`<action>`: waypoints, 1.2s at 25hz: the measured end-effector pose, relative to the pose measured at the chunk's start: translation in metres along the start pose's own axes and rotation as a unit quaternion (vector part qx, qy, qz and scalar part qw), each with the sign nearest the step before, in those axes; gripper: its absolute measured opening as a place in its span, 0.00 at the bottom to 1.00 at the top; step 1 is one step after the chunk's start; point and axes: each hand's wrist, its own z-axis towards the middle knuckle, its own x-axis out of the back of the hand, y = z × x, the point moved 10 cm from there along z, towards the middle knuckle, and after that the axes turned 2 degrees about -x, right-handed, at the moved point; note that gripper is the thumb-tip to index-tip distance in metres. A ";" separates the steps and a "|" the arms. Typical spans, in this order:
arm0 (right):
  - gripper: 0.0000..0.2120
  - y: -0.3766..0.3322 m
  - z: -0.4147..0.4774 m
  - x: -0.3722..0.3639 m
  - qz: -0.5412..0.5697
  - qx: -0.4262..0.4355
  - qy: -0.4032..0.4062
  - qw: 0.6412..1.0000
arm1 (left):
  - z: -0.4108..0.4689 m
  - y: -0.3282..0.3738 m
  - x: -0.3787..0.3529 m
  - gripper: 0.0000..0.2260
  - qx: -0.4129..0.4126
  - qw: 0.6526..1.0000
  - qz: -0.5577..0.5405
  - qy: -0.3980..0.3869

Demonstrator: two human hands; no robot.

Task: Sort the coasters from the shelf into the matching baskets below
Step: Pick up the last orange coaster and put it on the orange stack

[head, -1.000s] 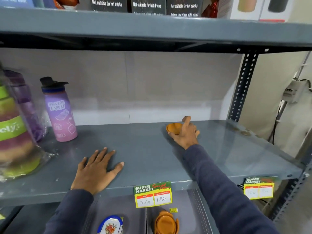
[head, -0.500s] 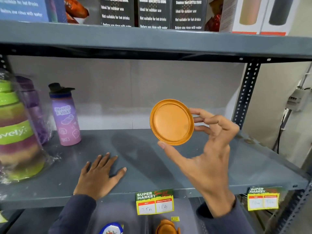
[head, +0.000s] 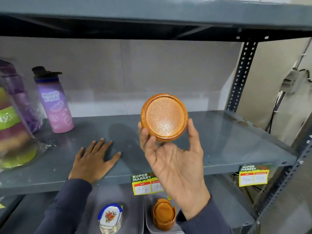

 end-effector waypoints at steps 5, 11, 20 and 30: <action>0.40 0.009 -0.004 0.007 -0.037 -0.024 -0.014 0.999 | 0.001 0.000 0.000 0.35 0.000 1.000 0.006 -0.006; 0.39 0.032 -0.030 0.017 -0.094 -0.046 -0.087 0.991 | -0.003 0.004 0.004 0.47 -0.001 1.000 0.000 -0.015; 0.50 0.039 -0.070 0.074 -0.070 -0.033 -0.047 0.996 | 0.003 -0.002 -0.003 0.36 -0.008 1.000 -0.004 -0.007; 0.43 0.071 -0.145 0.253 -0.097 -0.062 0.209 0.971 | 0.004 -0.002 -0.002 0.36 -0.014 1.000 -0.009 0.002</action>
